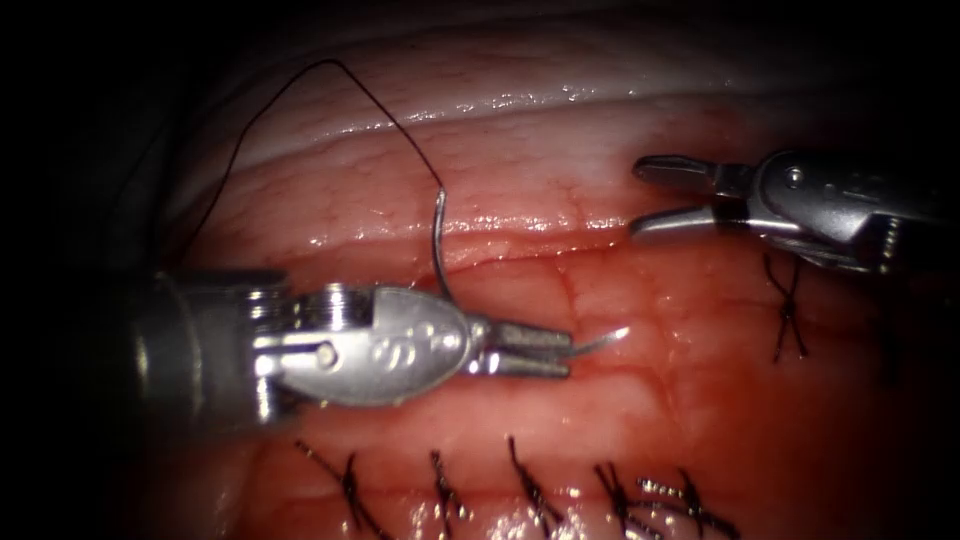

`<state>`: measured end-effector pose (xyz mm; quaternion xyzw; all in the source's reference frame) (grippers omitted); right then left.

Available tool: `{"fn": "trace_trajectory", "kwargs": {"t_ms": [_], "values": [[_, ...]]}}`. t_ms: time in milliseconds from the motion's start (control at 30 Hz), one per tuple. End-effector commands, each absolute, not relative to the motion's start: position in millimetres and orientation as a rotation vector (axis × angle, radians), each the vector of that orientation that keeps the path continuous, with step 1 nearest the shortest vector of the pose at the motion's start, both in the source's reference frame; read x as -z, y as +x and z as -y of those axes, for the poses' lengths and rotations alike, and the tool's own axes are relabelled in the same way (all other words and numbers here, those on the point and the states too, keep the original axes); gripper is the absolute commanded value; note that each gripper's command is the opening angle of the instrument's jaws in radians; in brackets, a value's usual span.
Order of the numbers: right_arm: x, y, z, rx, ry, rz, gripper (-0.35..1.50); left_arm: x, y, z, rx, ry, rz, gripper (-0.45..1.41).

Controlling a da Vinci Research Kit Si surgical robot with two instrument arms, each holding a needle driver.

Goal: Wound Closure
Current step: Pass the needle to the right hand

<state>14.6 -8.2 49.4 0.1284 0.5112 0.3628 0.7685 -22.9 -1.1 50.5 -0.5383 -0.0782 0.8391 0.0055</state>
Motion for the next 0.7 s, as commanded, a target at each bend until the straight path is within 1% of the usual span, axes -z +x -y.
{"fn": "trace_trajectory", "kwargs": {"t_ms": [33, 100, 200, 267, 433, 500, 533, 567, 600, 667, 700], "values": [[-49.9, 15.9, 8.3, -0.824, 0.312, -1.126, 0.30, -51.0, -23.3, 1.1, -2.618, -1.745, 0.239, -0.45], [-49.9, 16.2, 8.4, -0.883, 0.373, -1.151, 0.31, -51.0, -22.9, 1.1, -2.594, -1.861, 0.214, -0.45], [-49.9, 16.9, 8.7, -0.913, 0.428, -1.174, 0.43, -51.1, -22.7, 0.9, -2.560, -1.969, 0.178, -0.45], [-49.8, 17.5, 8.8, -0.951, 0.493, -1.189, 0.70, -51.2, -22.6, 0.8, -2.538, -2.040, 0.150, -0.45], [-49.6, 18.8, 9.1, -1.058, 0.636, -1.269, 1.03, -51.6, -22.7, 0.6, -2.543, -2.184, 0.068, -0.45], [-49.4, 19.2, 9.2, -1.068, 0.675, -1.293, 1.07, -51.7, -22.9, 0.5, -2.571, -2.232, -0.001, -0.45], [-49.4, 19.4, 9.3, -1.074, 0.709, -1.306, 1.00, -51.7, -22.9, 0.5, -2.578, -2.250, -0.030, -0.45], [-49.3, 19.6, 9.4, -1.081, 0.731, -1.317, 0.98, -51.6, -23.0, 0.4, -2.585, -2.271, -0.069, -0.45], [-49.2, 19.8, 9.5, -1.086, 0.755, -1.331, 1.03, -51.6, -23.0, 0.3, -2.586, -2.284, -0.096, -0.45], [-49.1, 20.3, 9.7, -1.108, 0.810, -1.368, 1.03, -51.6, -23.1, 0.2, -2.589, -2.311, -0.146, -0.45], [-49.1, 20.5, 9.8, -1.116, 0.831, -1.373, 1.00, -51.5, -23.1, 0.1, -2.597, -2.332, -0.184, -0.45]]}}
